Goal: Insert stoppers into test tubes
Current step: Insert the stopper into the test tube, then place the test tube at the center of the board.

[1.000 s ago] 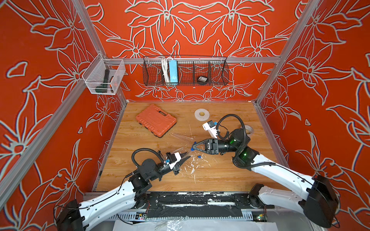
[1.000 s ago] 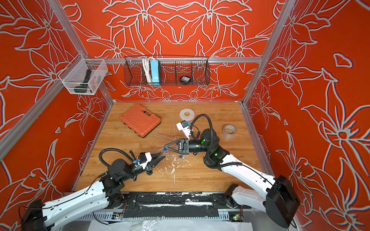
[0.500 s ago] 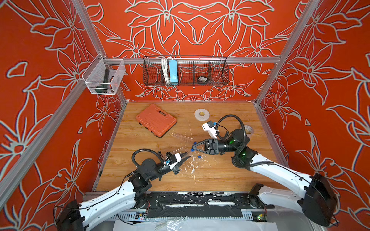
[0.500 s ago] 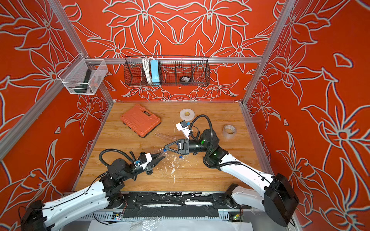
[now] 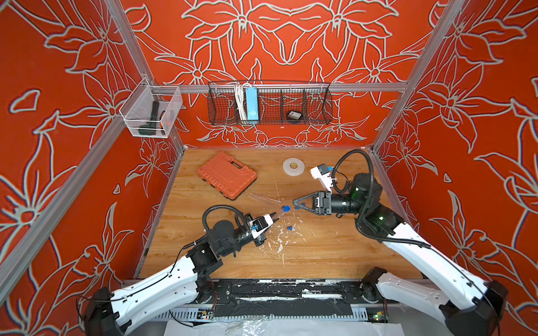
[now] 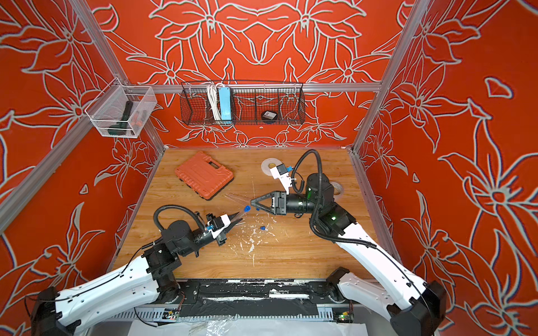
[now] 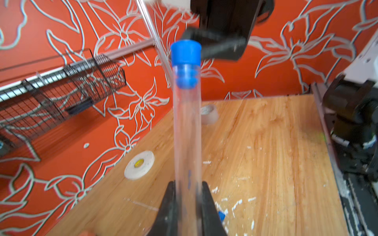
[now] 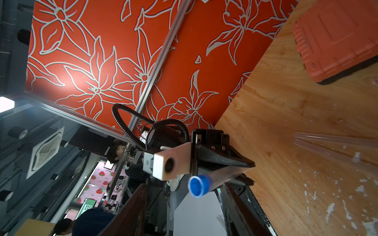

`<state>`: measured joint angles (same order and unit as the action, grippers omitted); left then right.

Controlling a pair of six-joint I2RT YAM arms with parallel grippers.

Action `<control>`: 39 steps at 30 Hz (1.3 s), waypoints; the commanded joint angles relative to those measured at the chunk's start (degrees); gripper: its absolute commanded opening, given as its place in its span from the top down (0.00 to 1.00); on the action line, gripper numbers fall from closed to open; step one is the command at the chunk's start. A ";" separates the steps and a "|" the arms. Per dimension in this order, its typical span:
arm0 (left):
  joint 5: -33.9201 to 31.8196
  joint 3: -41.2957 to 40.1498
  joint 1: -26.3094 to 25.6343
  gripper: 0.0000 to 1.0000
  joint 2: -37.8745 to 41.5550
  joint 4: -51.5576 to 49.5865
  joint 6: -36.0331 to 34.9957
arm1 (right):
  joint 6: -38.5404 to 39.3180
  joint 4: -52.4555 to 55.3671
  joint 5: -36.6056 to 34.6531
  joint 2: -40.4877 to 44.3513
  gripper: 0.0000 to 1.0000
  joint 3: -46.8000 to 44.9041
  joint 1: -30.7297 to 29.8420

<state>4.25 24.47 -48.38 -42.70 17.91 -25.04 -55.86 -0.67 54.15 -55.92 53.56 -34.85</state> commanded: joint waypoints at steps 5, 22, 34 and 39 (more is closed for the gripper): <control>-12.66 9.01 -0.12 1.00 -9.20 -20.06 -2.23 | 15.97 28.56 -18.60 4.16 0.41 1.78 4.78; -2.61 18.31 9.01 1.00 -22.41 -34.52 -3.80 | 25.18 39.83 -32.33 8.04 0.43 -0.45 5.77; 1.29 16.78 31.14 1.00 -29.24 -36.91 -14.60 | 27.82 36.27 -26.85 9.11 0.43 -0.91 5.85; -1.54 18.95 31.97 1.00 -35.72 -39.73 -20.75 | 28.57 35.79 -24.25 10.59 0.43 -2.00 5.85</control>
<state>3.49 42.11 -16.80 -75.81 -18.94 -40.12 -28.80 36.71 27.33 -46.65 52.42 -29.26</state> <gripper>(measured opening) 0.113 0.568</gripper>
